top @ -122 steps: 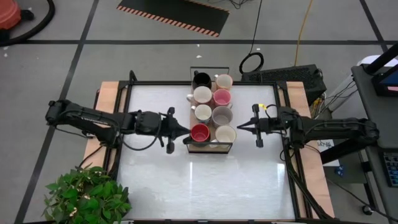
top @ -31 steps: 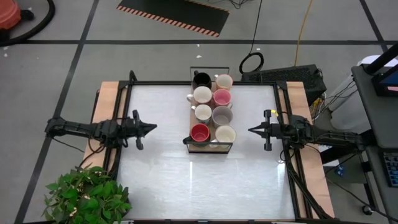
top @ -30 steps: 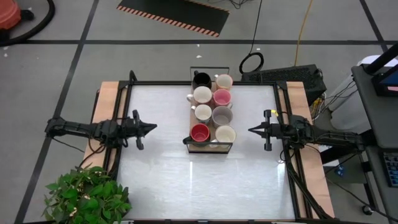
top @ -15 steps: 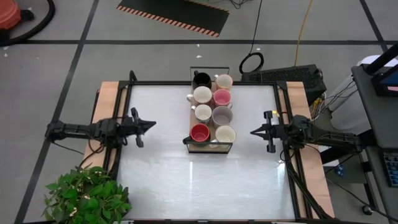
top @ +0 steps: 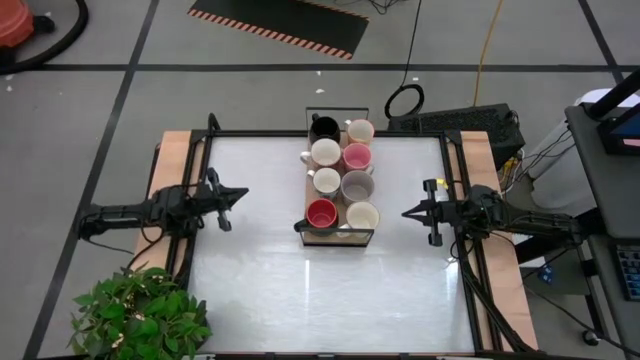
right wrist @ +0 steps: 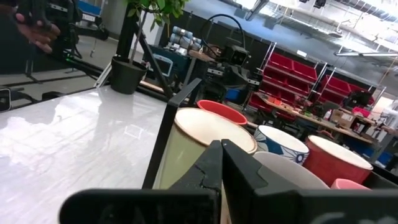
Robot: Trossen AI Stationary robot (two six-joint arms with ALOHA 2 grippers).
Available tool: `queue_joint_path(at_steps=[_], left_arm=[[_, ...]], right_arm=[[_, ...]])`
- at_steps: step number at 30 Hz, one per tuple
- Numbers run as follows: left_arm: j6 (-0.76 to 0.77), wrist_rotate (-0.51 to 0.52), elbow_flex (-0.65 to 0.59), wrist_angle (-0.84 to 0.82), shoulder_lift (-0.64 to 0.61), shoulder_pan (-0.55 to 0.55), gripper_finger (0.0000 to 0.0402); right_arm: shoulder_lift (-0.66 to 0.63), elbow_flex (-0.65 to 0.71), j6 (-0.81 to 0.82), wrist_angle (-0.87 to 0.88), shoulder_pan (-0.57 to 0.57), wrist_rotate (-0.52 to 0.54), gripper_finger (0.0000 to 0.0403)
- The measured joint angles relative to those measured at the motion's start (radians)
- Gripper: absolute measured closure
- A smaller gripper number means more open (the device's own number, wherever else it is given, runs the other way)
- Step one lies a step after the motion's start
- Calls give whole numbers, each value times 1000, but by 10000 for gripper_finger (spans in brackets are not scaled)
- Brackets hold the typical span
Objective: Place coffee mugs
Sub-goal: Return to Home Position
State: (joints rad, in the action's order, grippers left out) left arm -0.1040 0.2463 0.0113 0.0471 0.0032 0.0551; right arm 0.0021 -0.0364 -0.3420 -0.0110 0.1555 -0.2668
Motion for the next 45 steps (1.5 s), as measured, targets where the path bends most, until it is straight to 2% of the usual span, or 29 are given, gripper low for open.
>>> queue_joint_path(at_steps=[7,13,20,23,26,29,39,45], left_arm=[[26,-182,0,-24,0,145,401],[103,-308,-1,-35,1,166,401],[224,-302,-1,-35,1,65,401],[238,-233,-1,-34,1,3,401],[188,-132,0,-20,2,-50,401],[158,-94,0,-16,3,-85,401],[14,-99,0,-17,3,-112,401],[24,-249,-2,-17,2,-101,401]], right_arm=[[0,0,-14,5,0,1,403],[0,0,-14,7,0,2,403],[1,0,-19,8,0,3,403],[1,0,-26,8,0,3,403],[1,0,-38,8,0,3,403],[1,0,-38,8,0,3,403],[1,0,-38,8,0,2,403],[2,0,-27,8,0,2,403]])
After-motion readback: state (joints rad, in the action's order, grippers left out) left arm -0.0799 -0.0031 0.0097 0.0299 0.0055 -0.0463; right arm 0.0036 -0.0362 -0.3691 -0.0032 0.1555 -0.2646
